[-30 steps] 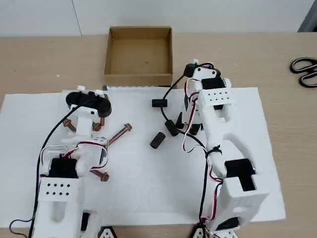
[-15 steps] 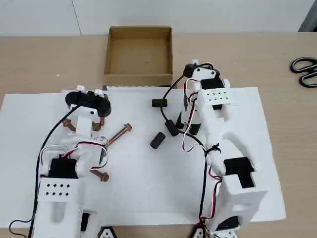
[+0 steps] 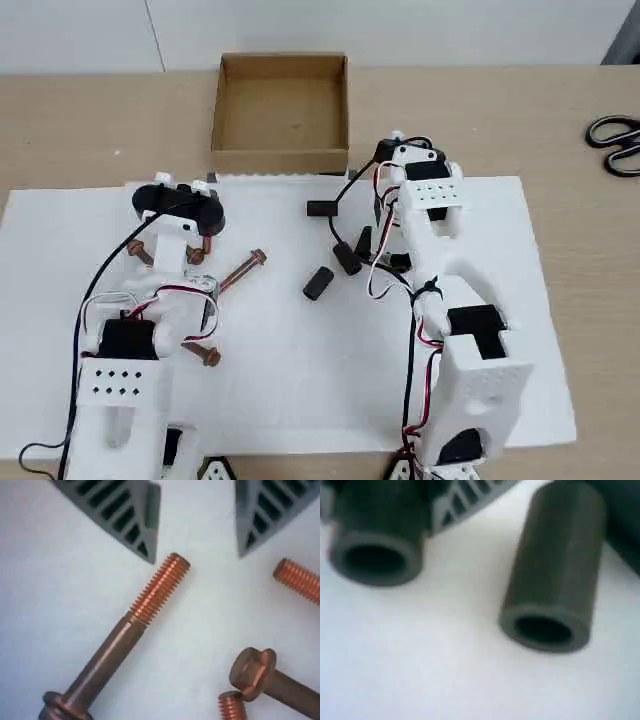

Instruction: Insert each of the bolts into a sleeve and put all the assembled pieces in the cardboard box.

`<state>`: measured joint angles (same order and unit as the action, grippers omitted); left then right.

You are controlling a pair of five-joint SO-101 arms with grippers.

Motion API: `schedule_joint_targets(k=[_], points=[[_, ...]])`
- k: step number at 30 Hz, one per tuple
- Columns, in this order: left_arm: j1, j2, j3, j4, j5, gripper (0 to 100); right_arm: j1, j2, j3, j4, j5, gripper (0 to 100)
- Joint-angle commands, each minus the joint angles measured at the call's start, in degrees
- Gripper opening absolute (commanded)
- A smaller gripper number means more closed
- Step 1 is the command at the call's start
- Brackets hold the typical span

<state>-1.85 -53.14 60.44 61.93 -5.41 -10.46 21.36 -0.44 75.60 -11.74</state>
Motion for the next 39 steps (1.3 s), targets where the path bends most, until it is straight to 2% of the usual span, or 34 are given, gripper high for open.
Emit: schedule_joint_targets(k=[1,10,14,18,23,29,34,39], points=[[0.44,-0.18,-0.22,-1.05,0.0,11,-0.04,-0.22,-1.41,-0.13,2.2,0.3],[0.18,-0.18,-2.86,-2.29,0.0,10,-0.31,-4.0,-21.01,14.2,3.69,0.3],[0.44,1.23,-13.14,5.36,0.09,10,0.57,-7.16,-24.7,20.18,8.09,0.3],[0.35,8.97,-27.47,12.66,0.09,10,5.76,-12.79,-21.98,20.44,10.11,0.3],[0.44,25.49,-46.29,24.18,0.0,7,12.97,-16.92,-16.18,20.35,10.11,0.3],[4.92,42.99,-58.07,35.52,-8.7,6,20.53,-23.34,-5.71,20.18,11.08,0.3],[8.79,49.67,-58.59,35.16,-15.65,6,25.19,-28.26,3.43,20.18,16.26,0.3],[9.14,53.27,-58.59,30.33,-17.49,11,28.35,-33.8,10.64,18.68,20.04,0.3]])
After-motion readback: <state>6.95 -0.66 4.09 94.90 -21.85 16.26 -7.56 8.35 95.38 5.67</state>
